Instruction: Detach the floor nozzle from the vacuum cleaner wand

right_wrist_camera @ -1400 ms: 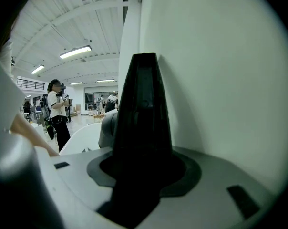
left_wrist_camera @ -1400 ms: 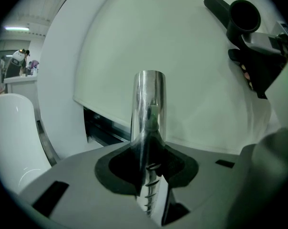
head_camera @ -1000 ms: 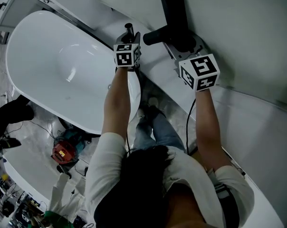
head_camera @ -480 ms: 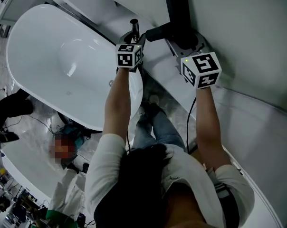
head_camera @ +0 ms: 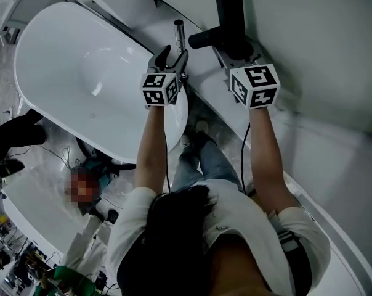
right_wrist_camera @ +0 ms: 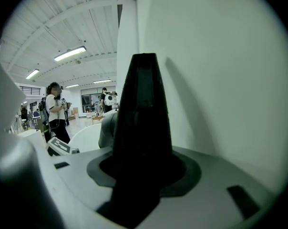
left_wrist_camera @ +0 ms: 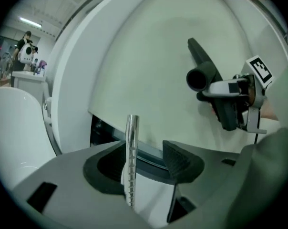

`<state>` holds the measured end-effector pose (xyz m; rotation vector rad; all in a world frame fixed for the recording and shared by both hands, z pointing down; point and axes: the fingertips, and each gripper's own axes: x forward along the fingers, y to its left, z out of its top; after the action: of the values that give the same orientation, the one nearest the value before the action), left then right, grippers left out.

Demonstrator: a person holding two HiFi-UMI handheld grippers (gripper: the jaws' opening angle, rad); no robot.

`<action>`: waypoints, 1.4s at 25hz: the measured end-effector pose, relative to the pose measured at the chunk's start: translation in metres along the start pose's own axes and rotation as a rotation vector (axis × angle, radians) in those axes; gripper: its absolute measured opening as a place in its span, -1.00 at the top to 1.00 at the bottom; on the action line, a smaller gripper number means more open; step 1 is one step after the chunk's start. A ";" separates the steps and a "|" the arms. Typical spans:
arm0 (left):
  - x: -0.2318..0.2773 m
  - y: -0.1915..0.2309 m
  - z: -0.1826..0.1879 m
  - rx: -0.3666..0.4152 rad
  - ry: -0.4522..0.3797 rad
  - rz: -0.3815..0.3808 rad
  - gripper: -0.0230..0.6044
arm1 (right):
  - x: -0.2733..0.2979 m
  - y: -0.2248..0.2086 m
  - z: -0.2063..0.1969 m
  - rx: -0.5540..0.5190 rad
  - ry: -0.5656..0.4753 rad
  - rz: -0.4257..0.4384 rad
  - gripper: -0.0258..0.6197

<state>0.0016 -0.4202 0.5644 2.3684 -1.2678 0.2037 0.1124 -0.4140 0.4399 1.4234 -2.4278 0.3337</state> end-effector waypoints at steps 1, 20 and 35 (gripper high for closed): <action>-0.008 -0.003 0.007 0.001 -0.020 0.006 0.21 | -0.003 0.002 0.000 0.003 -0.002 -0.002 0.28; -0.147 -0.066 0.072 0.063 -0.087 0.124 0.29 | -0.074 0.061 -0.001 0.064 -0.051 -0.057 0.28; -0.211 -0.095 0.074 0.101 -0.117 0.183 0.91 | -0.106 0.119 -0.005 0.041 -0.071 -0.066 0.28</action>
<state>-0.0462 -0.2484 0.3995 2.3784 -1.5655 0.1915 0.0573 -0.2699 0.3992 1.5545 -2.4361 0.3252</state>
